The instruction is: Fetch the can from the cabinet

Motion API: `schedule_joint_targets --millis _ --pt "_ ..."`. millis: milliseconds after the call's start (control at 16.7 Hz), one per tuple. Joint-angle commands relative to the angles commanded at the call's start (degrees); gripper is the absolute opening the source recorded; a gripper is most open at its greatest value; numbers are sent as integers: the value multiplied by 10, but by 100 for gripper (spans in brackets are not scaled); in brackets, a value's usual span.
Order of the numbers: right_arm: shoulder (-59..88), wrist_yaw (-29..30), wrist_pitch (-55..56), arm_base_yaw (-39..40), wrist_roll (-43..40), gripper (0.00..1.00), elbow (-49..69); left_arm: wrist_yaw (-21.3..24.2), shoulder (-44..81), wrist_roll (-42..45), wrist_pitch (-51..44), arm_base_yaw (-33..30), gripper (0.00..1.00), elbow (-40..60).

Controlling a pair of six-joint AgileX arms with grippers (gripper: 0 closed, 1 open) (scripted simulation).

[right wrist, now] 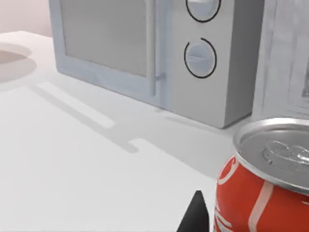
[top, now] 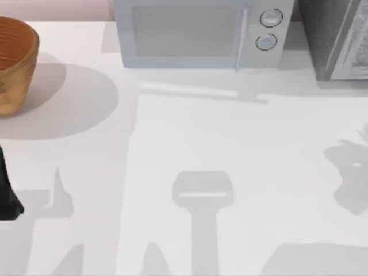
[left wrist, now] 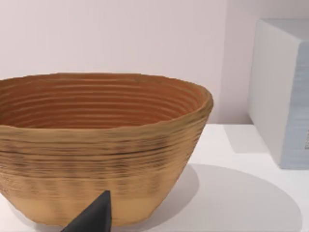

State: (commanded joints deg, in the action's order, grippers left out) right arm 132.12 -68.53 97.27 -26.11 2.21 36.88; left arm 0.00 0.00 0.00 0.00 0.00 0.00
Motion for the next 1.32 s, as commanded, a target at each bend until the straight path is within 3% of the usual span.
schedule_joint_targets --millis 420,1200,1320 --pt "12 24 -5 24 -3 0 15 0 0 0 0 0 100 0" --pt "12 24 -5 24 -3 98 15 0 0 0 0 0 100 0" --pt "12 24 -5 24 -3 100 15 0 0 0 0 0 100 0"
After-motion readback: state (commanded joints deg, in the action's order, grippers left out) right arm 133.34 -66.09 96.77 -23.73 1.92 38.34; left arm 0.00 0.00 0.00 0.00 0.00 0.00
